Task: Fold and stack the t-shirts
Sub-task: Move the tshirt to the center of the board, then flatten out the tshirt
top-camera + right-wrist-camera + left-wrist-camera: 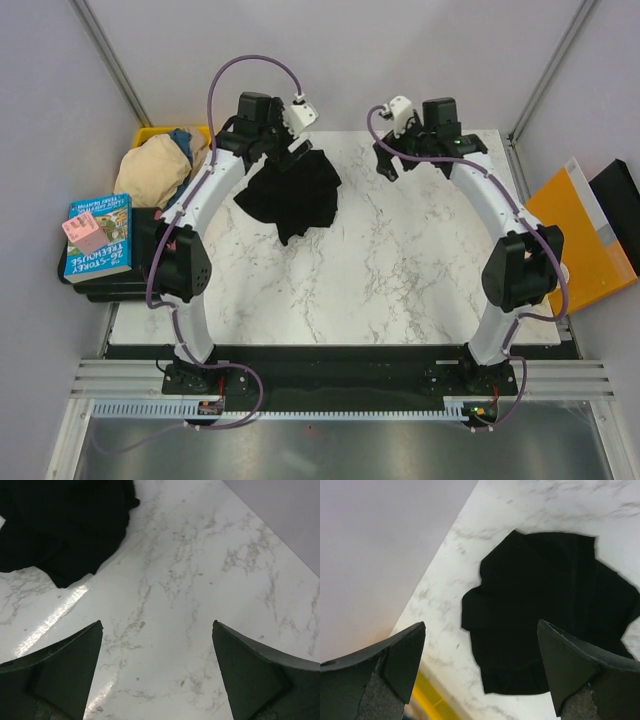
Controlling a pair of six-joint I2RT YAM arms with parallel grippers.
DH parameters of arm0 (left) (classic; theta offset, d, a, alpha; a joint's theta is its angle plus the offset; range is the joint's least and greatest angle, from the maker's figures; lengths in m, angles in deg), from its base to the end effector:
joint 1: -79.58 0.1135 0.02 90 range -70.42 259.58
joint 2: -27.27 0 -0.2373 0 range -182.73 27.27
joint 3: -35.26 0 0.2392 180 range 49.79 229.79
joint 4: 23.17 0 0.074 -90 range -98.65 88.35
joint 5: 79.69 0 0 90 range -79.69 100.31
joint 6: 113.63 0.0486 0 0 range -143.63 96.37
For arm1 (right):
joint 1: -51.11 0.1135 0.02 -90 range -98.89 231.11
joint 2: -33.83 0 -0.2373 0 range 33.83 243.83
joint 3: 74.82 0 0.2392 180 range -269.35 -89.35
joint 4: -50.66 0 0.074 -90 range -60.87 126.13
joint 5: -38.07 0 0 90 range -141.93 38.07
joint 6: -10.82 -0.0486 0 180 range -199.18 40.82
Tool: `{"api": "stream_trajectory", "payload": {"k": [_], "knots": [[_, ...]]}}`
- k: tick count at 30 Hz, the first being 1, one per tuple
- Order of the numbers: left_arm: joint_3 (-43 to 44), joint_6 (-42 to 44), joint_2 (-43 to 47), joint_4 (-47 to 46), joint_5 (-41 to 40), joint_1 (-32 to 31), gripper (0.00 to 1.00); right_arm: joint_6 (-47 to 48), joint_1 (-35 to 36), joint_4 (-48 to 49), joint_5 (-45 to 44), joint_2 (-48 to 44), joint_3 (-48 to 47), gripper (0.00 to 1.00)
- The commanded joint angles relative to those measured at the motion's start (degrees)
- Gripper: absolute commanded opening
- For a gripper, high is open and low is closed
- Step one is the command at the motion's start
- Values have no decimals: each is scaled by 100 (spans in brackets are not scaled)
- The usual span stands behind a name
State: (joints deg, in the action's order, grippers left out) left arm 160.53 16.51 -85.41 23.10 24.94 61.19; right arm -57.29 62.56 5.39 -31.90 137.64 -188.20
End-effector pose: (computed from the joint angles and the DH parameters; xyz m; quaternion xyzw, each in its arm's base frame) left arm 0.4190 -0.1522 0.3175 0.4799 0.7335 -0.0219 0.4809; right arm 0.3982 0.0976 0.3139 -0.3274 0.8167 0.1132 0.4616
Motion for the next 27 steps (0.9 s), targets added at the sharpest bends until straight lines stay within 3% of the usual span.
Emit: {"api": "stream_trajectory", "payload": {"k": [1,3,8,13,19,23,27], "knots": [[-877,-147,747,-1958,-2381,37,100,737,692,-362,519,296,-266,98],[-1115,-77,748,-2497,-3452,160,100,1044,999,-424,519,429,-328,98],[-1511,-401,757,-2551,-4249,889,100,1520,1641,-424,441,965,-644,98],[-2002,-823,871,-2489,-4188,1469,99,1258,1931,164,151,1782,-1196,98],[-2582,-1026,1186,-2559,-3881,1620,98,782,2142,876,-526,3065,-2364,97],[-2716,-1026,1275,-2577,-3661,1620,96,1140,2380,973,-720,3628,-2868,97],[-2654,-938,1258,-2586,-3608,1620,96,1511,2582,1201,-755,3787,-2685,96]]}}
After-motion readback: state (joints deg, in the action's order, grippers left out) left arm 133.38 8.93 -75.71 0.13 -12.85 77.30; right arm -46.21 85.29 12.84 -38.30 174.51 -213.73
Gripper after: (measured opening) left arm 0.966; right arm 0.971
